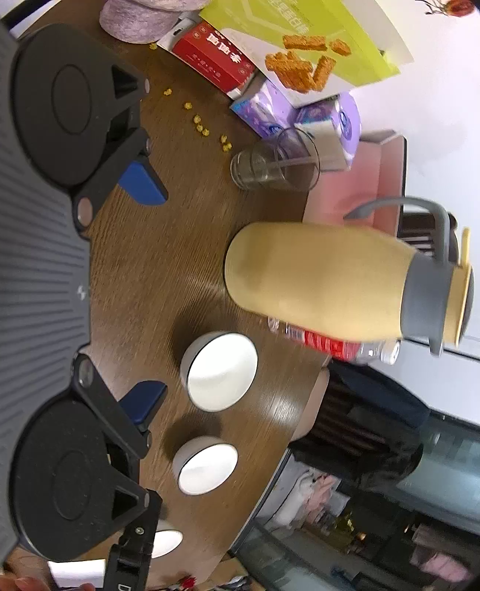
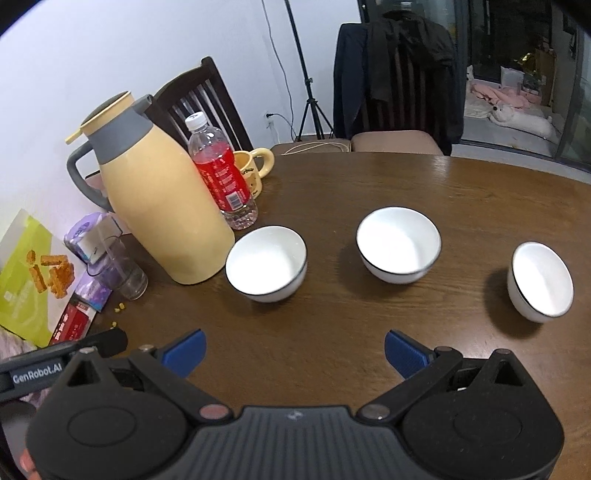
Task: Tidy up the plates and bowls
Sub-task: 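Move both open tools to the rims of white bowls near the yellow thermos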
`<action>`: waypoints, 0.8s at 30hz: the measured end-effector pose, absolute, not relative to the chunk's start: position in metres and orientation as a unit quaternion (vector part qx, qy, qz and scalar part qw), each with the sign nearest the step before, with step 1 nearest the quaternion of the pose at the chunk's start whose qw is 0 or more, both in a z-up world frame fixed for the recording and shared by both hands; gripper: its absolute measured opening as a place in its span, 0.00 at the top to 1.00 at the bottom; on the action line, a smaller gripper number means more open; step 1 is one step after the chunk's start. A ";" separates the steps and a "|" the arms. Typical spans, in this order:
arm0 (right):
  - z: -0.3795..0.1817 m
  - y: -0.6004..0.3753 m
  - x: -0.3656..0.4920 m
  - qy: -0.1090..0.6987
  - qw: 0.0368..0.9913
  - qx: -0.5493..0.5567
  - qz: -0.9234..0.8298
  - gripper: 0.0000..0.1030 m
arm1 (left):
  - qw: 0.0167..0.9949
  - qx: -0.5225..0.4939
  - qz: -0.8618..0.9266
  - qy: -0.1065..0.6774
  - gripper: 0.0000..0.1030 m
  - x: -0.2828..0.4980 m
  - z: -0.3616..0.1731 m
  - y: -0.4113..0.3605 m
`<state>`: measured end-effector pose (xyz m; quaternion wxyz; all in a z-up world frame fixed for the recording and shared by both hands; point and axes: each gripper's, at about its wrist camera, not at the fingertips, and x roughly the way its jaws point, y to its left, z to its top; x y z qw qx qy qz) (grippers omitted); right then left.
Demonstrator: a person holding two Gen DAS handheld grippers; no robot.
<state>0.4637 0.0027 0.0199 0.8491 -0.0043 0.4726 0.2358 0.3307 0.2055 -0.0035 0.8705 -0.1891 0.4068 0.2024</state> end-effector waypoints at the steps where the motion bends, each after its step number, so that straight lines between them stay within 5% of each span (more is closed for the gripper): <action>1: 0.019 0.009 0.469 0.476 0.846 -0.008 0.240 0.00 | 0.870 -0.189 0.207 0.406 0.00 0.332 -0.004 0.207; 14: 0.000 0.062 0.535 0.488 0.828 -0.067 0.269 0.00 | 0.849 -0.214 0.250 0.413 0.00 0.371 -0.023 0.229; 24: -0.023 0.086 0.585 0.493 0.817 -0.091 0.285 0.12 | 0.830 -0.224 0.273 0.431 0.00 0.410 -0.047 0.234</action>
